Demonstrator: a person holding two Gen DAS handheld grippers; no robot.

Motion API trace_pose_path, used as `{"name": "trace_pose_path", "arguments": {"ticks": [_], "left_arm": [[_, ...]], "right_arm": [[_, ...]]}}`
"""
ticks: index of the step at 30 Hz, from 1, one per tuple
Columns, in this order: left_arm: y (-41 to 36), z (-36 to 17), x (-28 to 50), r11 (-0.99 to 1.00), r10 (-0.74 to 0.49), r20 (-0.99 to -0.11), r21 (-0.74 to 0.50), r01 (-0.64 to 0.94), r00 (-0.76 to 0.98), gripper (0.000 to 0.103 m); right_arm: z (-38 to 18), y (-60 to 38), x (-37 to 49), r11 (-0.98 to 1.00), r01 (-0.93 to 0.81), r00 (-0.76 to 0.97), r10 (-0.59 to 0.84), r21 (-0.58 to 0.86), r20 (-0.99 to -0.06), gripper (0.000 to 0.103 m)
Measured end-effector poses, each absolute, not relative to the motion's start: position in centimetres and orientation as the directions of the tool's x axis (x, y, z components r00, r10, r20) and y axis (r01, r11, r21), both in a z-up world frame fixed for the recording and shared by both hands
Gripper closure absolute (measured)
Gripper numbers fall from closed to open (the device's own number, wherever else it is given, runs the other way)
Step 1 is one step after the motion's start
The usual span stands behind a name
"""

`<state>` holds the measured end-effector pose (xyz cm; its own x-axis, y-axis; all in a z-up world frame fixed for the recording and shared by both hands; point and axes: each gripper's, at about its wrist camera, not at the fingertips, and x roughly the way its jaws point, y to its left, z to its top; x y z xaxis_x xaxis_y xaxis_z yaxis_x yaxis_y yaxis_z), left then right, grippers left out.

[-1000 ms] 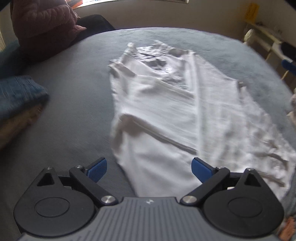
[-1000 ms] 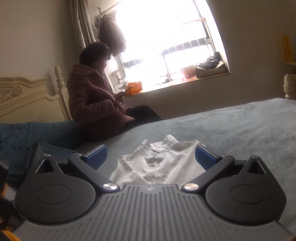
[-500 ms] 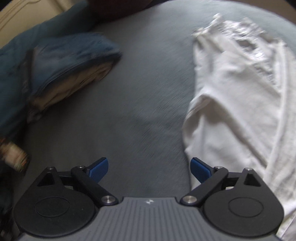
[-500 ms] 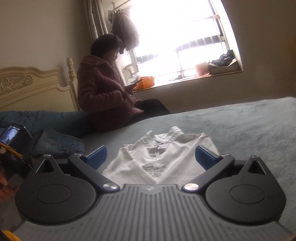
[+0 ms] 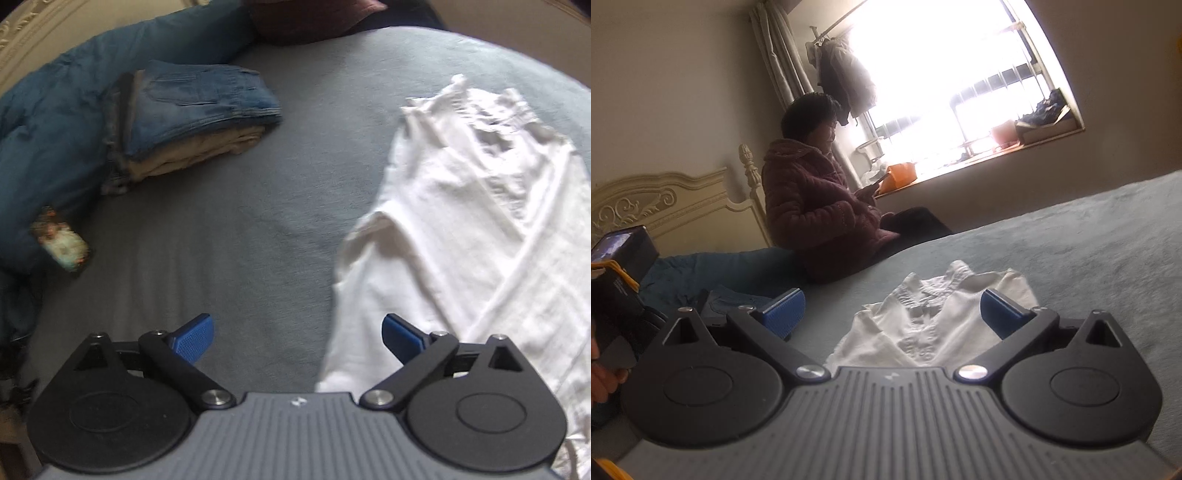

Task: Fold clothes
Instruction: 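Move the open left gripper over the shirt collar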

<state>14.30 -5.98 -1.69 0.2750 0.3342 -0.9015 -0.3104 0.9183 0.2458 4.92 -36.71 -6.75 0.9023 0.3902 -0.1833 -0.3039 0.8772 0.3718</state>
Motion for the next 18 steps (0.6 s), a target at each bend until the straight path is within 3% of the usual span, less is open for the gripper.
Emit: {"name": "trace_pose_path", "arguments": {"ticks": [7, 12, 18], "left_arm": [[-7.9, -2.5, 13.7, 0.983, 0.161, -0.911, 0.113, -0.146, 0.379, 0.005], [-8.2, -1.1, 12.9, 0.998, 0.028, -0.853, 0.0, -0.055, 0.521, 0.005], [-5.6, -1.1, 14.1, 0.999, 0.03, -0.767, 0.014, -0.03, 0.641, 0.005]], "right_arm": [[-6.1, -35.2, 3.5, 0.92, -0.268, 0.903, 0.343, 0.284, -0.258, 0.001], [-3.8, -33.9, 3.9, 0.947, -0.268, 0.908, 0.309, 0.176, -0.282, 0.001], [-1.1, -33.2, 7.4, 0.947, -0.25, 0.888, 0.308, 0.204, -0.342, 0.001]]}}
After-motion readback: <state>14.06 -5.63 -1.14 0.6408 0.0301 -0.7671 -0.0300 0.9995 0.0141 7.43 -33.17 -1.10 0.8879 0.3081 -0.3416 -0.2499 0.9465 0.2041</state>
